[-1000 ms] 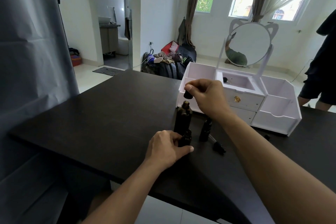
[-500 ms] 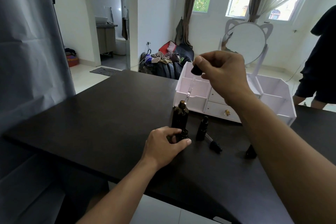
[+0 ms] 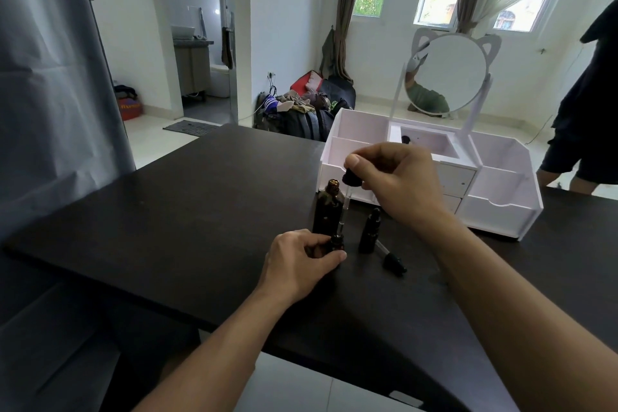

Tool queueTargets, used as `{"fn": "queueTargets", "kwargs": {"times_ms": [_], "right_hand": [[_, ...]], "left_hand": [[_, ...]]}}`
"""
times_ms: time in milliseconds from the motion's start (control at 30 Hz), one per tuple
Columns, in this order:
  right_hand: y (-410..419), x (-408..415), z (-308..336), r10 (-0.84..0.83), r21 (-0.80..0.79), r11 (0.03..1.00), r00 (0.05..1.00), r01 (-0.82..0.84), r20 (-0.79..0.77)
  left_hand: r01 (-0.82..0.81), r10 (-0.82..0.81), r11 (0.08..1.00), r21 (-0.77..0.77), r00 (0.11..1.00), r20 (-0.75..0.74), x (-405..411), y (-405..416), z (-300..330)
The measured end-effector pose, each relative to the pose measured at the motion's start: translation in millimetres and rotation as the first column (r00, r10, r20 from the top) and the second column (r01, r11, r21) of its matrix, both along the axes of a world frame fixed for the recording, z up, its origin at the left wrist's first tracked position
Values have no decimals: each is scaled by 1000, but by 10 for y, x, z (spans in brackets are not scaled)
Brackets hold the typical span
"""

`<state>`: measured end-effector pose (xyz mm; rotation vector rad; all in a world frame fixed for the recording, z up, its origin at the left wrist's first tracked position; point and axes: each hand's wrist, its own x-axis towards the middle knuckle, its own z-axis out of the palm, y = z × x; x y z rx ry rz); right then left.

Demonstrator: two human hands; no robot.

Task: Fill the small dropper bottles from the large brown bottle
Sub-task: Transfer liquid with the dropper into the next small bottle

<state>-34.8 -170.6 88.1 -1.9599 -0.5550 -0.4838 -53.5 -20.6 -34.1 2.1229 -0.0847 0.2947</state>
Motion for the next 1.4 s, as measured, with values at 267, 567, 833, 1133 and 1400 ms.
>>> {"fn": "queueTargets", "kwargs": {"times_ms": [267, 567, 833, 1133, 1400], "right_hand": [[2, 80, -71, -15, 34, 999, 999, 16, -28], [-16, 80, -54, -26, 27, 999, 998, 28, -62], [-16, 59, -7, -3, 33, 999, 999, 5, -52], [26, 73, 212, -54, 157, 986, 998, 50, 18], [104, 224, 371, -150, 185, 973, 986, 135, 72]], "left_hand": [[-2, 2, 1000, 0, 1000, -20, 17, 10, -21], [-21, 20, 1000, -16, 999, -25, 27, 16, -40], [-19, 19, 1000, -17, 1000, -18, 22, 19, -26], [17, -17, 1000, -23, 1000, 10, 24, 36, -22], [-3, 3, 1000, -13, 1000, 20, 18, 36, -35]]}}
